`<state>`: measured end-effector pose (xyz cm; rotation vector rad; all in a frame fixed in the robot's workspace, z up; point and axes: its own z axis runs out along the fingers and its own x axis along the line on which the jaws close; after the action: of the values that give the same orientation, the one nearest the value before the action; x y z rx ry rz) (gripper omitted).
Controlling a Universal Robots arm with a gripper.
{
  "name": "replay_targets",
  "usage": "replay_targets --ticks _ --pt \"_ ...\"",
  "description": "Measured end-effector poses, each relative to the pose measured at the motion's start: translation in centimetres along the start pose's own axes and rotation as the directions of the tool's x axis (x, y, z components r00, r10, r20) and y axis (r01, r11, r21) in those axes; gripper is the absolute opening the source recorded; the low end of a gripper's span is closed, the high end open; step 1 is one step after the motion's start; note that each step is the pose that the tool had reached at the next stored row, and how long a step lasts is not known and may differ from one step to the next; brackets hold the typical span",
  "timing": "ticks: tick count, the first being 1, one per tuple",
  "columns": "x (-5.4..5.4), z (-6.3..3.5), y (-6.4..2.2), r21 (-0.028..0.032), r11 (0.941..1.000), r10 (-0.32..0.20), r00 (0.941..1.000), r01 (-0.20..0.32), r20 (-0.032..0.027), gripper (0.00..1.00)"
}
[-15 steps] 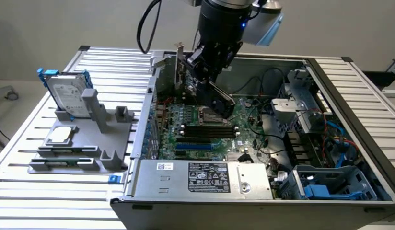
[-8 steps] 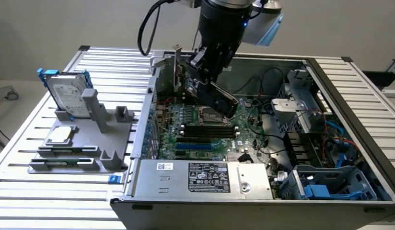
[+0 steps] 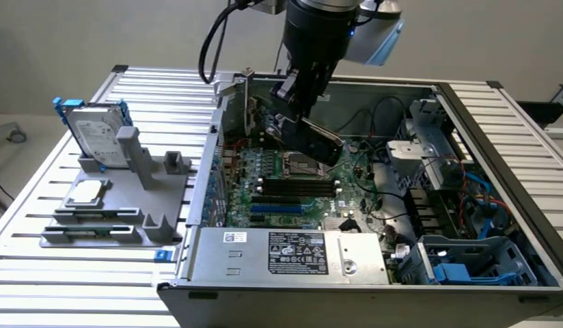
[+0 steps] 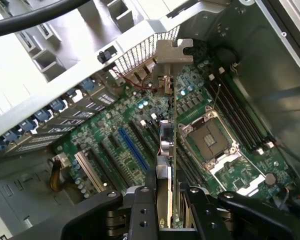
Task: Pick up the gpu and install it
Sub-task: 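Insert the gpu into the slot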
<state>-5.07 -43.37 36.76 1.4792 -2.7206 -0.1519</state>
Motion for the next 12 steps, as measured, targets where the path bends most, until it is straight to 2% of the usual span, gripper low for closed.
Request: replay_targets --ticks 6,9,12 --pt "0.03 -0.01 -0.02 0.0055 0.9959 -0.09 0.9959 0.09 -0.0055 0.26" --pt "0.04 -0.01 -0.03 0.008 0.9908 -0.135 0.9908 0.135 -0.0085 0.26" --pt "0.05 -0.01 -0.04 0.01 0.9832 -0.182 0.9832 0.182 -0.012 0.26"
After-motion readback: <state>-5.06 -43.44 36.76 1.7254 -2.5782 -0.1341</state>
